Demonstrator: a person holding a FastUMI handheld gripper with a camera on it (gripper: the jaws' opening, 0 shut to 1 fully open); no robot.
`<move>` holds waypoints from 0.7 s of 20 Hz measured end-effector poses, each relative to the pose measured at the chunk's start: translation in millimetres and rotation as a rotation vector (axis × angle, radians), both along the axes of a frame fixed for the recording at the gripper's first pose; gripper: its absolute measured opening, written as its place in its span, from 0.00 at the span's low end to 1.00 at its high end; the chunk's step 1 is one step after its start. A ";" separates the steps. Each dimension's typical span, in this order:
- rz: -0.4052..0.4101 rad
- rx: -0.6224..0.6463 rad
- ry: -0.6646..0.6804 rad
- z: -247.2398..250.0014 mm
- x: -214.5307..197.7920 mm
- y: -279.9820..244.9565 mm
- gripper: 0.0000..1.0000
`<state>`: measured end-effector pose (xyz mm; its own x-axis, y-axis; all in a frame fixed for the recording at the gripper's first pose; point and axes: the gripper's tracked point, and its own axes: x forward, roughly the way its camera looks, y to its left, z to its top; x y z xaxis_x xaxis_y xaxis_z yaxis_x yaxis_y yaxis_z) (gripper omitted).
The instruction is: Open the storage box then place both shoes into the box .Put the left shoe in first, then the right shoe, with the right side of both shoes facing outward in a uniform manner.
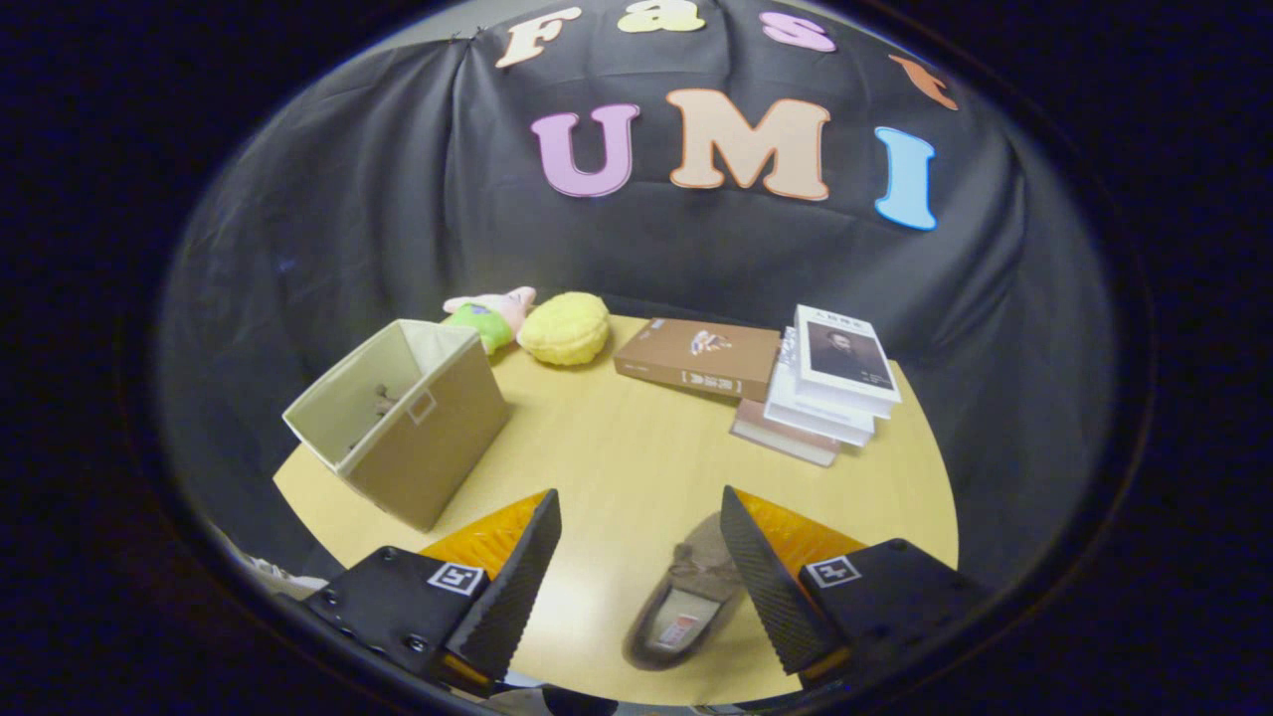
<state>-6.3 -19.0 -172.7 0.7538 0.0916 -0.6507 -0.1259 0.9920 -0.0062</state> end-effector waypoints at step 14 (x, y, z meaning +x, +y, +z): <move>-0.042 -0.031 0.260 -119.0 -51.1 -69.1 1.00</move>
